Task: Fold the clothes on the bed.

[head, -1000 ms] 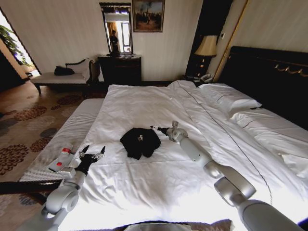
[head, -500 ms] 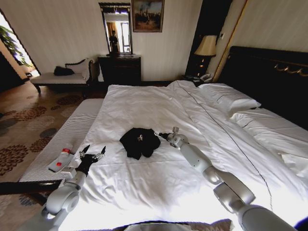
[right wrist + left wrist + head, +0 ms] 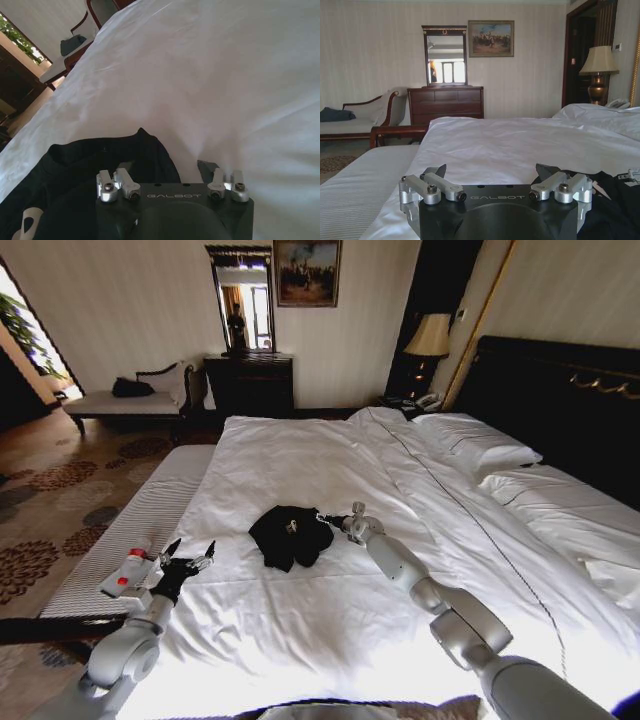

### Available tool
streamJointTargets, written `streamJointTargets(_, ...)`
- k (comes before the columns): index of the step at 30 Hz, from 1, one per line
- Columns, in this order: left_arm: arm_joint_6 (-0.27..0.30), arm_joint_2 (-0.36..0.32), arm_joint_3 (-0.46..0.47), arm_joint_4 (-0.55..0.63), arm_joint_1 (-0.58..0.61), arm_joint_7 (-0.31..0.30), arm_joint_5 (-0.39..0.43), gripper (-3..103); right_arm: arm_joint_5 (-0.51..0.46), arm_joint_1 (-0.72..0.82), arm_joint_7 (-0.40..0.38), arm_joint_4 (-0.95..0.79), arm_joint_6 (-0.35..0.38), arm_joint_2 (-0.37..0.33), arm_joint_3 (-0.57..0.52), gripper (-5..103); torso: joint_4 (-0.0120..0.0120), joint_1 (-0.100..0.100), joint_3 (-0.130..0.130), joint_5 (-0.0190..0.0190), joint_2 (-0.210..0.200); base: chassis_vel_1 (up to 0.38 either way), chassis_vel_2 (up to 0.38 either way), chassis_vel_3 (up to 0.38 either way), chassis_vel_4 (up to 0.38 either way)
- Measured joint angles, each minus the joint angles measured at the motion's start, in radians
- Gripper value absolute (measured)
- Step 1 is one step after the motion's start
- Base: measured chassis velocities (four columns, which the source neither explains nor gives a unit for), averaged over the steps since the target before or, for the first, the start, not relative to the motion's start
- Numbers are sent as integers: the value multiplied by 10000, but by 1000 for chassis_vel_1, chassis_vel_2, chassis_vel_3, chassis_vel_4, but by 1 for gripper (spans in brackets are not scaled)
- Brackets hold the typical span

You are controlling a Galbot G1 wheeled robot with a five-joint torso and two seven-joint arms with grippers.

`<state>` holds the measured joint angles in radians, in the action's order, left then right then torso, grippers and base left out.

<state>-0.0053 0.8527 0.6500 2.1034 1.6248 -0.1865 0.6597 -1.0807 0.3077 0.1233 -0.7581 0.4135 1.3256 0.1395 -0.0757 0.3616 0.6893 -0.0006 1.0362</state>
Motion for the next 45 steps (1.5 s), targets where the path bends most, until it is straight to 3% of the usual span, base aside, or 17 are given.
streamJointTargets(8,37,-60,76,-5,-241,-89,116,100,257,-84,167,401,-38,87,23,42,0,0,0,0,0,0,0,0,0)
streamJointTargets(10,70,-73,97,3,-284,-122,180,100,281,-84,180,411,-38,103,23,42,0,0,1,0,0,0,0,0,0)
streamJointTargets(12,115,-119,184,13,-328,-153,266,100,319,-26,188,370,-40,139,23,27,2,0,0,1,0,0,0,0,0)
streamJointTargets(14,129,-122,205,13,-319,-158,271,100,322,1,188,340,-40,139,28,27,3,0,0,1,0,0,0,0,0)
streamJointTargets(18,488,-92,230,-86,-296,-398,268,100,317,62,184,168,-40,85,101,5,4,0,1,0,0,0,0,0,0)
streamJointTargets(25,763,-209,26,-331,-427,-530,354,100,282,47,115,87,-33,100,140,1,2,0,1,-1,0,0,0,0,0)
streamJointTargets(30,1103,-1032,-185,-849,-1212,-315,1121,100,267,45,54,-14,-36,89,197,0,5,0,0,1,0,0,0,0,0)
streamJointTargets(32,1351,-1872,-1020,-1558,-2388,-72,1696,100,235,113,50,-175,-57,-27,254,0,2,0,1,0,-1,0,0,0,0)
streamJointTargets(34,1378,-1957,-1157,-1662,-2586,-68,1764,100,223,129,48,-208,-59,-50,258,0,2,0,1,-1,-1,0,0,0,0)
streamJointTargets(37,1662,-2498,-3196,-3134,-5443,-36,2651,100,181,250,11,-442,-66,-152,266,0,-5,1,2,3,-1,0,0,0,0)
streamJointTargets(38,1662,-2498,-3196,-3134,-5443,-36,2651,100,181,250,11,-442,-66,-152,266,0,-5,1,2,3,-1,0,0,0,0)
streamJointTargets(41,1904,-2317,-5316,-4445,-7805,169,3375,100,189,294,-29,-523,-74,-169,268,0,2,3,3,1,-1,0,0,0,0)
streamJointTargets(43,1937,-2222,-5595,-4647,-8154,198,3481,100,191,290,-39,-523,-75,-163,268,0,4,3,3,-2,-2,0,0,0,0)
streamJointTargets(45,1946,-1689,-6692,-5568,-9404,449,3678,100,192,224,-51,-470,-77,-145,254,0,8,1,2,5,-1,0,0,0,0)
